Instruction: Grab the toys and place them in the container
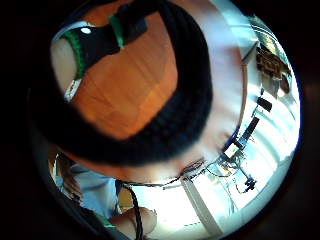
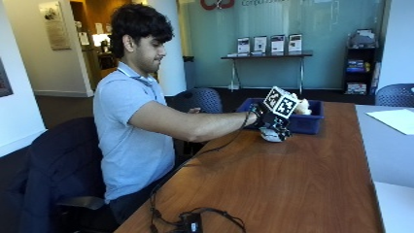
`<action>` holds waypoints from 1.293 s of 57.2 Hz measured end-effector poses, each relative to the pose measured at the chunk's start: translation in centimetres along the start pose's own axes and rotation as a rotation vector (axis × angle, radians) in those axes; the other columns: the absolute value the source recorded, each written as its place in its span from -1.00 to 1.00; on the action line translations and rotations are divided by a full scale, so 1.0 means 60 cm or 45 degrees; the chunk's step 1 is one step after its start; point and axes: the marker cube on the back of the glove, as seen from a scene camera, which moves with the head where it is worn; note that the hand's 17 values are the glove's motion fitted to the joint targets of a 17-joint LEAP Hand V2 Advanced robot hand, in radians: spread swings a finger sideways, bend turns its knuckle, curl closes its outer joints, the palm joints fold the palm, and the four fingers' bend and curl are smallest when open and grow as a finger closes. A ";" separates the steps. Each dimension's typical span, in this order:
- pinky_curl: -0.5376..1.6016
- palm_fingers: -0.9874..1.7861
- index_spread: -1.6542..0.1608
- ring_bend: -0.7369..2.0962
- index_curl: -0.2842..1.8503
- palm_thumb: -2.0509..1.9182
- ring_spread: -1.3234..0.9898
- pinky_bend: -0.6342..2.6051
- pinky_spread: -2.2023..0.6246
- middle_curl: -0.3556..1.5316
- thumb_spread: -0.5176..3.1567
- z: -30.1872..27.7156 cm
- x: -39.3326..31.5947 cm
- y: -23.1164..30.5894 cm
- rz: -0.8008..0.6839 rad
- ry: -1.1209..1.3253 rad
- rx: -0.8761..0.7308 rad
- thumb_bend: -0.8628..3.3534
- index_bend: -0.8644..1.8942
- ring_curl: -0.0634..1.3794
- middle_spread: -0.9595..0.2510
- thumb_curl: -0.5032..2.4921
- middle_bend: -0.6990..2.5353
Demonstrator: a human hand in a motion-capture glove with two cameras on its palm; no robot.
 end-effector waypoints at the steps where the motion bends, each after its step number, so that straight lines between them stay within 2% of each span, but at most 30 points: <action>1: -0.19 -0.33 0.56 -0.32 -0.34 0.03 0.17 0.03 0.57 -0.30 0.09 -0.011 0.007 -0.035 0.010 -0.010 0.010 -0.49 -0.30 -0.48 0.71 -0.43 -0.45; 7: -0.18 -0.33 0.57 -0.27 -0.42 0.04 0.16 0.08 0.51 -0.28 0.09 0.000 0.011 -0.074 -0.038 0.014 0.148 -0.49 -0.35 -0.44 0.73 -0.44 -0.45; 14: -0.19 0.14 0.59 0.02 -0.48 0.16 0.09 0.12 0.39 -0.25 0.19 -0.005 0.020 -0.080 -0.115 -0.062 0.421 -0.40 -0.31 -0.34 0.70 -0.40 -0.39; 16: -0.17 0.14 0.60 0.06 -0.48 0.18 0.08 0.11 0.37 -0.23 0.19 -0.010 0.023 -0.080 -0.124 -0.084 0.460 -0.38 -0.30 -0.30 0.70 -0.39 -0.38; 21: -0.17 0.32 0.63 0.17 -0.48 0.30 0.03 0.09 0.33 -0.18 0.15 -0.032 0.040 -0.072 -0.115 -0.126 0.542 -0.32 -0.28 -0.21 0.68 -0.33 -0.31; 36: -0.15 0.40 0.67 0.23 -0.46 0.40 -0.01 0.05 0.29 -0.08 0.09 -0.178 0.031 -0.029 -0.111 -0.159 0.725 -0.29 -0.25 -0.13 0.64 -0.26 -0.26; 46: -0.15 0.41 0.68 0.23 -0.45 0.41 -0.02 0.04 0.28 -0.06 0.07 -0.268 -0.064 -0.022 -0.210 -0.109 0.809 -0.29 -0.25 -0.14 0.63 -0.24 -0.27; 58: -0.14 0.41 0.68 0.22 -0.44 0.42 -0.02 0.04 0.28 -0.02 0.06 -0.287 -0.183 -0.046 -0.301 -0.088 0.744 -0.29 -0.26 -0.15 0.63 -0.23 -0.28; 65: -0.11 0.30 0.67 0.20 -0.46 0.39 -0.01 0.08 0.28 -0.01 0.07 -0.262 -0.227 -0.066 -0.295 -0.102 0.423 -0.31 -0.30 -0.15 0.63 -0.24 -0.31; 67: -0.09 0.10 0.64 0.14 -0.48 0.35 -0.01 0.12 0.30 -0.03 0.10 -0.250 -0.233 -0.070 -0.289 -0.105 0.324 -0.31 -0.32 -0.17 0.65 -0.26 -0.36; 69: -0.05 -0.21 0.61 0.04 -0.44 0.29 0.03 0.16 0.33 -0.05 0.12 -0.238 -0.235 -0.073 -0.286 -0.101 0.256 -0.33 -0.28 -0.16 0.67 -0.29 -0.42; 72: -0.05 -0.41 0.58 -0.11 -0.44 0.18 0.06 0.19 0.40 -0.10 0.12 -0.220 -0.231 -0.079 -0.286 -0.079 0.235 -0.39 -0.26 -0.24 0.70 -0.35 -0.48; 74: -0.08 -0.42 0.57 -0.17 -0.46 0.13 0.08 0.18 0.43 -0.13 0.11 -0.210 -0.222 -0.081 -0.282 -0.057 0.248 -0.42 -0.25 -0.33 0.70 -0.38 -0.49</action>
